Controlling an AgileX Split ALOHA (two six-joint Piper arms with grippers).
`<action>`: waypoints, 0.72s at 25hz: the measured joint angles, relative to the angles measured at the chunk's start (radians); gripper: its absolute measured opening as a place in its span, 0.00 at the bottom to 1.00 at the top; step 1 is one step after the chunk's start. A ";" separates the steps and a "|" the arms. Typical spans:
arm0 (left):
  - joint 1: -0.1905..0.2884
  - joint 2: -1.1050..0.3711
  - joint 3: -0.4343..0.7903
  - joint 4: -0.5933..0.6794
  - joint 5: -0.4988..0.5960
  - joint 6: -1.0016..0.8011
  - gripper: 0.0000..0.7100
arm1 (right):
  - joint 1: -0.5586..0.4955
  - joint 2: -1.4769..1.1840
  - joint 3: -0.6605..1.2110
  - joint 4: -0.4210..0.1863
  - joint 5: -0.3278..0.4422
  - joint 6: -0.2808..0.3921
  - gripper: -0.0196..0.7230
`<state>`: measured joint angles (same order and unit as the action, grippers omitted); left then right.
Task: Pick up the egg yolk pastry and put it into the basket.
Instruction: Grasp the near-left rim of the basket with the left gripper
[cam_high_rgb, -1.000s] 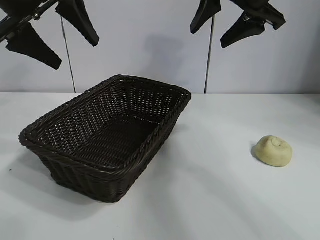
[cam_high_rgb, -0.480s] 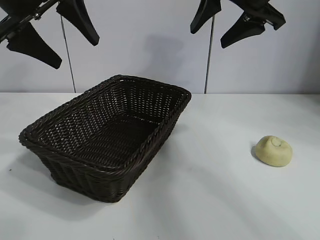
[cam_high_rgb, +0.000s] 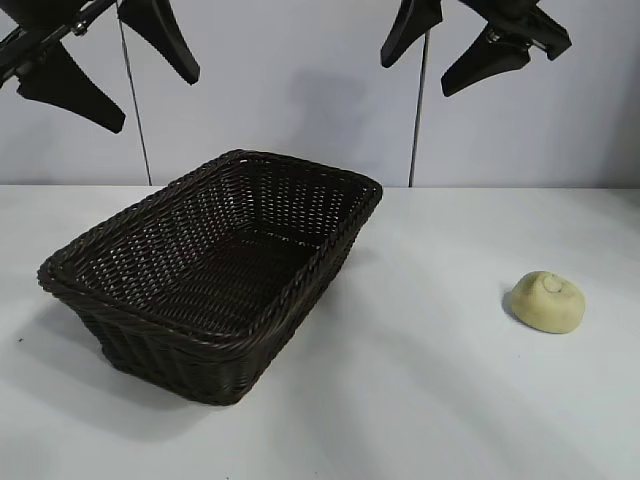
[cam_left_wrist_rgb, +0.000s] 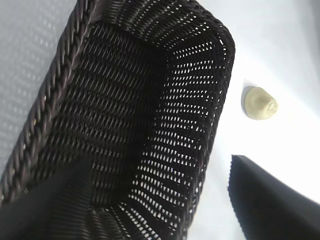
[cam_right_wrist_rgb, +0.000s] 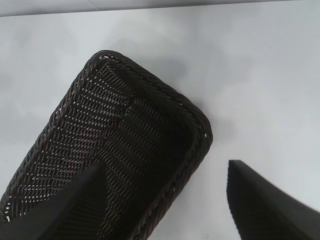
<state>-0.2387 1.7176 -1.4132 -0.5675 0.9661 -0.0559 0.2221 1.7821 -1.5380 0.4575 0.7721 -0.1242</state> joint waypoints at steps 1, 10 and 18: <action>0.000 0.000 0.000 0.013 0.011 -0.052 0.77 | 0.000 0.000 0.000 0.000 0.000 0.000 0.69; -0.056 0.000 0.000 0.239 0.058 -0.393 0.77 | 0.000 0.000 0.000 0.000 0.000 0.000 0.69; -0.171 0.000 0.000 0.391 0.098 -0.605 0.77 | 0.000 0.000 0.000 0.000 0.000 0.000 0.69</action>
<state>-0.4099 1.7176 -1.4132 -0.1762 1.0638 -0.6613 0.2221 1.7821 -1.5380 0.4575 0.7721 -0.1242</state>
